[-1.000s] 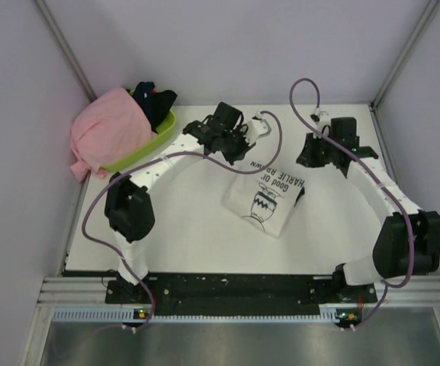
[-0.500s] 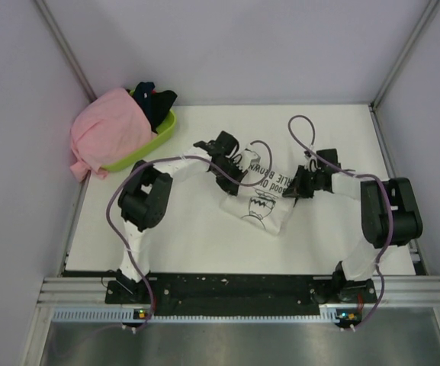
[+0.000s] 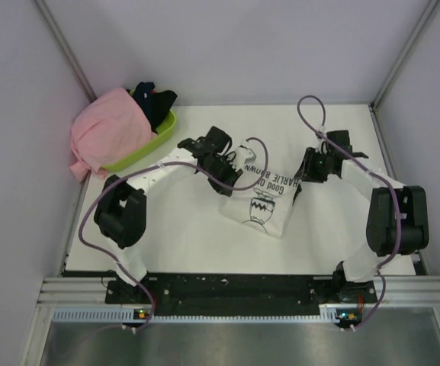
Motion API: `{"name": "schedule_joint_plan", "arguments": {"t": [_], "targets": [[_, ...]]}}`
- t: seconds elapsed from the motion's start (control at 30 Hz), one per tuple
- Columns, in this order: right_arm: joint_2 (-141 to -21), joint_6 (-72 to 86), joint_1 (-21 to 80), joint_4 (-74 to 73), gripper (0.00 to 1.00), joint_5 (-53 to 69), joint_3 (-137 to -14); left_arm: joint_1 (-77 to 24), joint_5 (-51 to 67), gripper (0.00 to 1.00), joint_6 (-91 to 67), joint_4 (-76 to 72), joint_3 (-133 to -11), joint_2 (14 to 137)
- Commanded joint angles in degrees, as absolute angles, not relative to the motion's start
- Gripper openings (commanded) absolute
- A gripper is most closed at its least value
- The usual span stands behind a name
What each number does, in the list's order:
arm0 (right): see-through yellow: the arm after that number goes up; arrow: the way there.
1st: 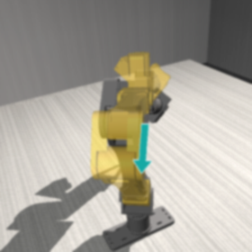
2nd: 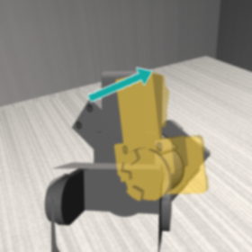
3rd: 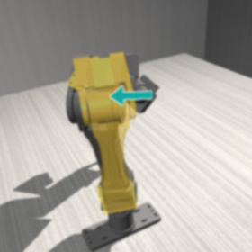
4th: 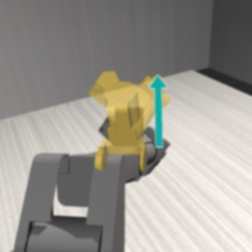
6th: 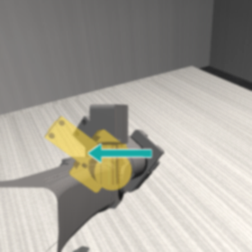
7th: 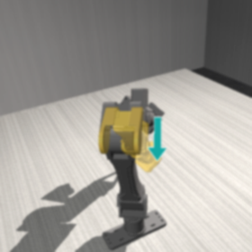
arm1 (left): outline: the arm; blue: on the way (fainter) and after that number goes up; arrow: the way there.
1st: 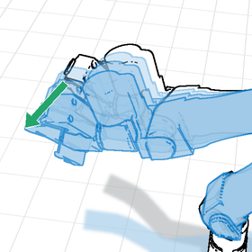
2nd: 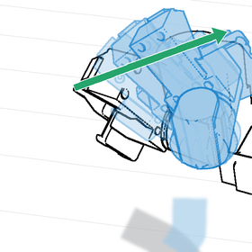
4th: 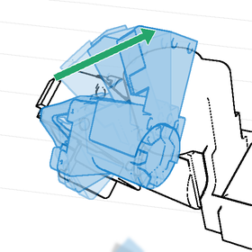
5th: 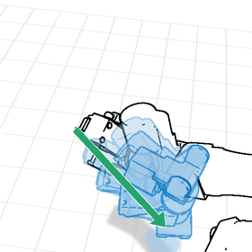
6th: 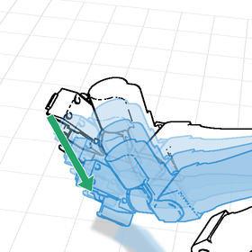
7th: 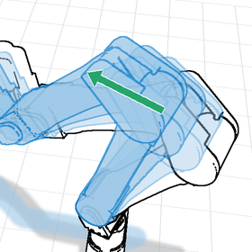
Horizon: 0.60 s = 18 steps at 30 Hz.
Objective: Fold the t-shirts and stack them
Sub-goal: Smooth out wrinkles on the folded tshirt
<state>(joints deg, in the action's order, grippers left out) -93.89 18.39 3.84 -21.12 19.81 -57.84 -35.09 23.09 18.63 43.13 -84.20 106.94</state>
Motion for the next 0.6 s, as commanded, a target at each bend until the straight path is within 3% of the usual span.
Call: {"name": "schedule_joint_plan", "arguments": {"t": [0.0,0.1,0.27,0.3,0.43,0.47,0.57], "targets": [[-89.6,13.7,3.5,-23.8,0.43,19.1,-61.5,-38.8,26.2,0.26,21.1,45.0,-83.3,101.7],[-92.7,13.9,3.4,-23.8,0.48,20.7,-62.3,-39.0,23.0,0.25,20.5,42.4,-80.7,104.1],[-99.9,14.1,3.4,-23.3,0.45,23.1,-64.3,-39.1,18.3,0.24,21.2,40.4,-78.0,108.7],[-100.9,14.1,3.4,-23.3,0.40,23.3,-64.5,-39.3,18.7,0.24,21.3,41.2,-77.9,109.3],[-103.3,13.6,3.1,-23.3,0.04,20.4,-65.8,-40.2,19.1,0.24,22.6,41.0,-74.5,109.4],[-103.9,13.3,3.0,-23.2,0.00,19.9,-66.6,-40.2,18.7,0.24,22.7,41.0,-73.9,109.5],[-106.0,12.9,2.5,-23.3,0.00,20.1,-70.1,-40.2,17.3,0.24,22.5,40.3,-73.0,109.9]]}}
